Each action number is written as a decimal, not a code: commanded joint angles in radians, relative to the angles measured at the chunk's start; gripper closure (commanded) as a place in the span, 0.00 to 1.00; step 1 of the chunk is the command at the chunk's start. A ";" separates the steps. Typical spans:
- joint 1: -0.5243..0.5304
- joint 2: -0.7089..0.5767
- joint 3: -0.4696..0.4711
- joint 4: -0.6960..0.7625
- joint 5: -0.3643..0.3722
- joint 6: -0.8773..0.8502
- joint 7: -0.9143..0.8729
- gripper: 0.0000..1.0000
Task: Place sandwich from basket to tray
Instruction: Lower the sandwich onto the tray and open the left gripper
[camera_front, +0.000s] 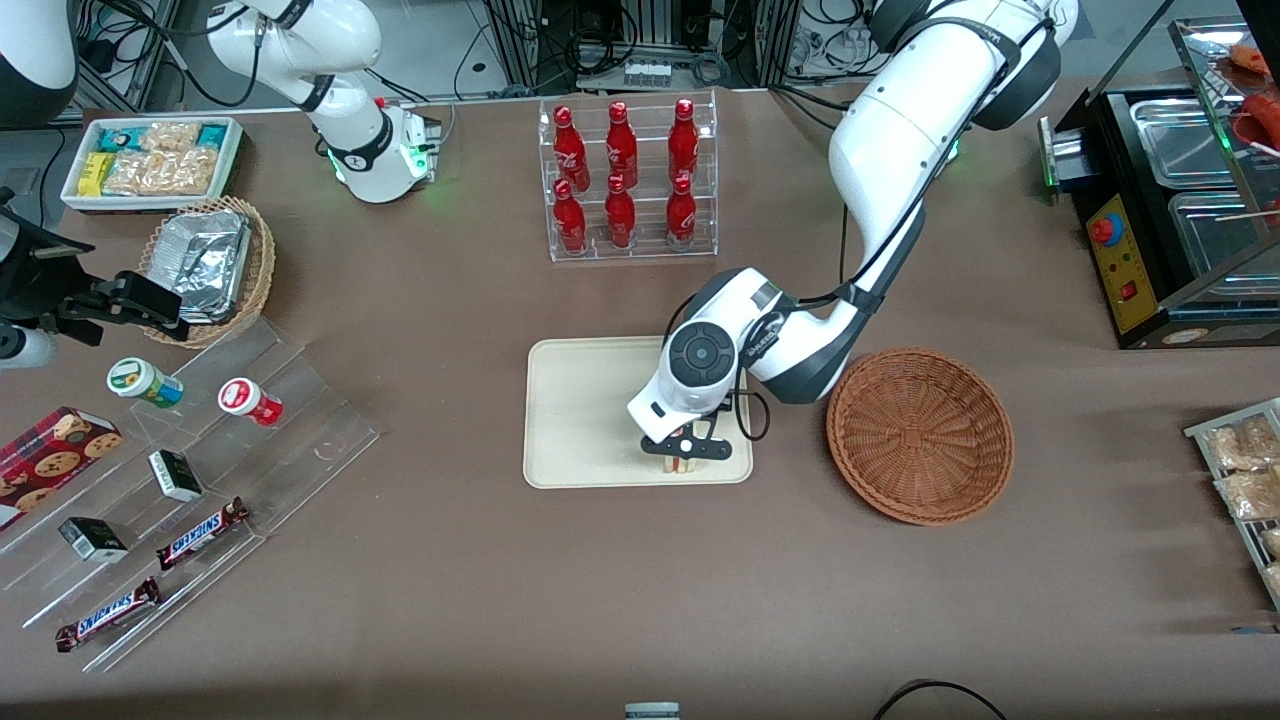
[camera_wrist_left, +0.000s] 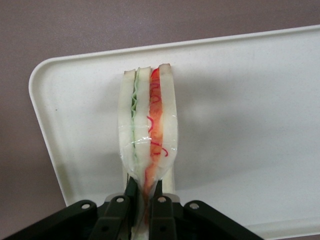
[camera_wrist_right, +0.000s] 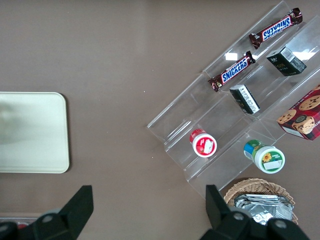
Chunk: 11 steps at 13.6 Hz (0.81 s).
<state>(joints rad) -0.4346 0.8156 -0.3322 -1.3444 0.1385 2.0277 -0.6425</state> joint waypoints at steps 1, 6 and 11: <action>-0.019 0.022 0.012 0.034 0.021 -0.015 -0.023 0.95; -0.021 0.027 0.010 0.034 0.021 -0.012 -0.022 0.00; -0.019 0.022 0.010 0.034 0.018 -0.014 -0.064 0.00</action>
<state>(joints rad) -0.4371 0.8244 -0.3322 -1.3443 0.1396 2.0274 -0.6585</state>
